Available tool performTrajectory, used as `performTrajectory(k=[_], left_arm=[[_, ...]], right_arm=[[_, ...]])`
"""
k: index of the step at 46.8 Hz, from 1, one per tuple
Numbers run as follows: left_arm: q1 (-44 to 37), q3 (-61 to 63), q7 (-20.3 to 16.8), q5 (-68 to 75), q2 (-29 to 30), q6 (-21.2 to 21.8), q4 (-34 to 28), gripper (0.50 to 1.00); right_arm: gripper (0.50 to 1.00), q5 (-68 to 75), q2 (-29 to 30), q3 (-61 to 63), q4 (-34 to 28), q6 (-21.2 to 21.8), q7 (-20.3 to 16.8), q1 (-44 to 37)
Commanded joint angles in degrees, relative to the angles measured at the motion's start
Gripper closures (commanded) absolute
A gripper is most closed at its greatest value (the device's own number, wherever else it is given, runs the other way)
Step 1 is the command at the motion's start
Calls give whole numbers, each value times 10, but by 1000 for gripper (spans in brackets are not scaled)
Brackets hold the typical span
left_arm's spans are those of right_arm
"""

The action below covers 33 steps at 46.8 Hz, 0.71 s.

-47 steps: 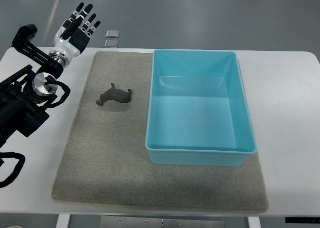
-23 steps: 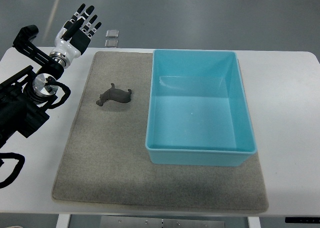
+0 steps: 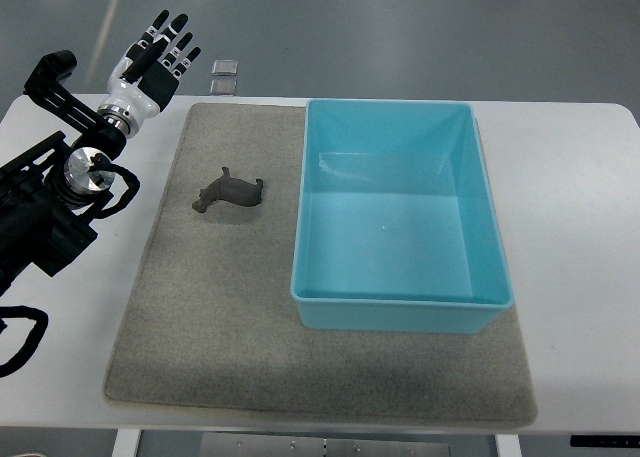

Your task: Place brown hippo in blue box with left hand

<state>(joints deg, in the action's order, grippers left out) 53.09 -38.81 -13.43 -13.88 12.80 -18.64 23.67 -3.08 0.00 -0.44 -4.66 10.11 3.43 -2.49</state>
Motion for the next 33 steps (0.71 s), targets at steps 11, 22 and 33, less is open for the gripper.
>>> performTrajectory(k=[11, 22, 33], left_arm=[[3, 14, 0, 44, 3, 4, -2, 501], [5, 18, 0, 140, 6, 4, 1, 501], [6, 18, 0, 242, 17, -3, 6, 501]], right_arm=[[564, 0, 0, 0, 0, 0, 0, 0], [564, 0, 0, 0, 0, 0, 0, -1], [564, 0, 0, 0, 0, 0, 0, 0]])
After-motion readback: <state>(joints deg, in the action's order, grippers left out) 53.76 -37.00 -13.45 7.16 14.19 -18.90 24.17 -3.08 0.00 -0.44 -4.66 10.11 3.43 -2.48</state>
